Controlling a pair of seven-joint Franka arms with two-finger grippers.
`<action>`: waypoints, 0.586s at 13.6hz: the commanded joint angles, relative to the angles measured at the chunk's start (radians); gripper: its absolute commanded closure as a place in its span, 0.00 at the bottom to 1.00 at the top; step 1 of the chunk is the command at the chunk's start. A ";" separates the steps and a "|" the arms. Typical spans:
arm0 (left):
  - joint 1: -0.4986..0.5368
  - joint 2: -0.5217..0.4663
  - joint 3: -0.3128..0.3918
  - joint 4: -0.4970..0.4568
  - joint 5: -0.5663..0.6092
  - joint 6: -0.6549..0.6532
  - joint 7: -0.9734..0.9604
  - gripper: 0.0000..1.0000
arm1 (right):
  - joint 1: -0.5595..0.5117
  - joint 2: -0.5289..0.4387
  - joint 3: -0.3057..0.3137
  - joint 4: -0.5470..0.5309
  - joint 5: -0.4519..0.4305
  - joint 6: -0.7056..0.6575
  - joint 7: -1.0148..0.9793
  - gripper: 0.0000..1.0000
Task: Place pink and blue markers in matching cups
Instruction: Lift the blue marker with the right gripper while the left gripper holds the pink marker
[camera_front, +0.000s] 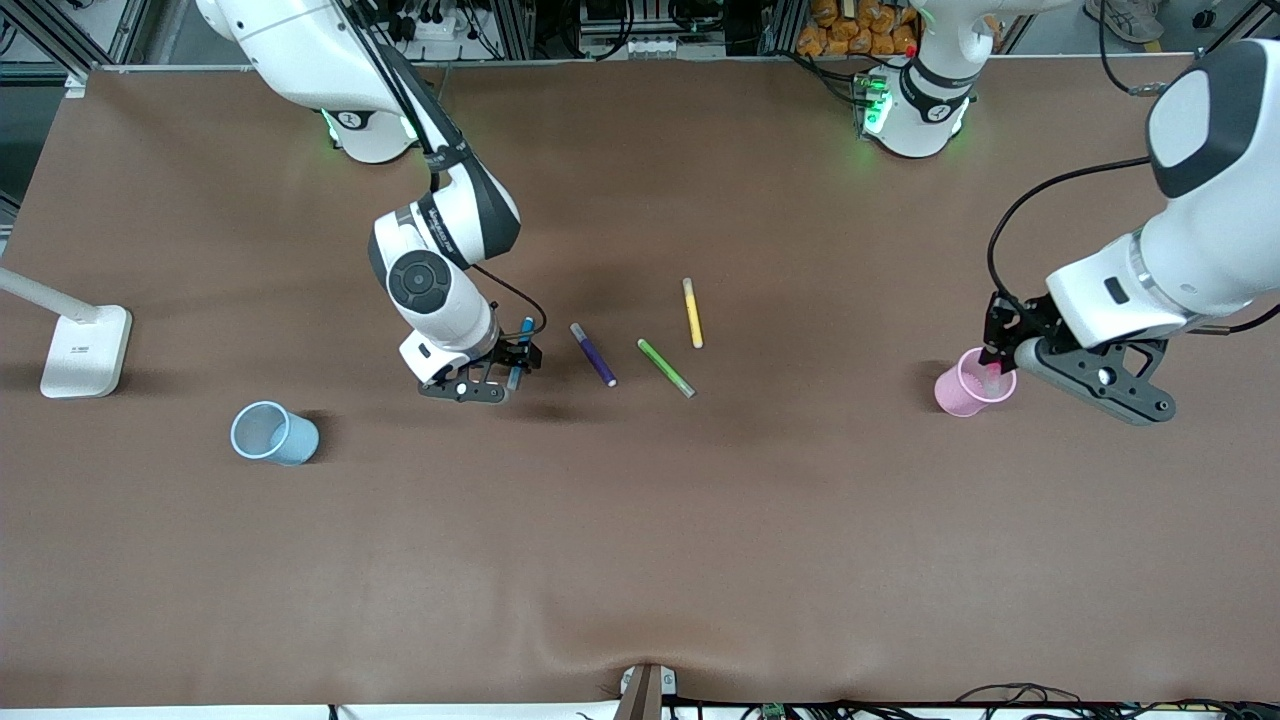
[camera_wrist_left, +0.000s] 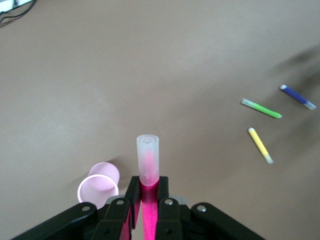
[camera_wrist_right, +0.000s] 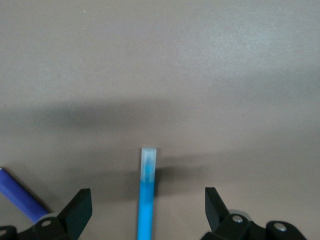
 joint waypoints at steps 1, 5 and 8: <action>0.054 -0.072 -0.008 -0.089 -0.068 -0.009 0.139 1.00 | 0.045 0.040 -0.013 -0.003 -0.038 0.069 0.019 0.00; 0.124 -0.137 -0.007 -0.195 -0.179 -0.011 0.406 1.00 | 0.044 0.064 -0.012 -0.005 -0.077 0.075 0.021 0.00; 0.181 -0.144 -0.007 -0.236 -0.196 -0.008 0.584 1.00 | 0.044 0.086 -0.010 -0.003 -0.077 0.075 0.022 0.00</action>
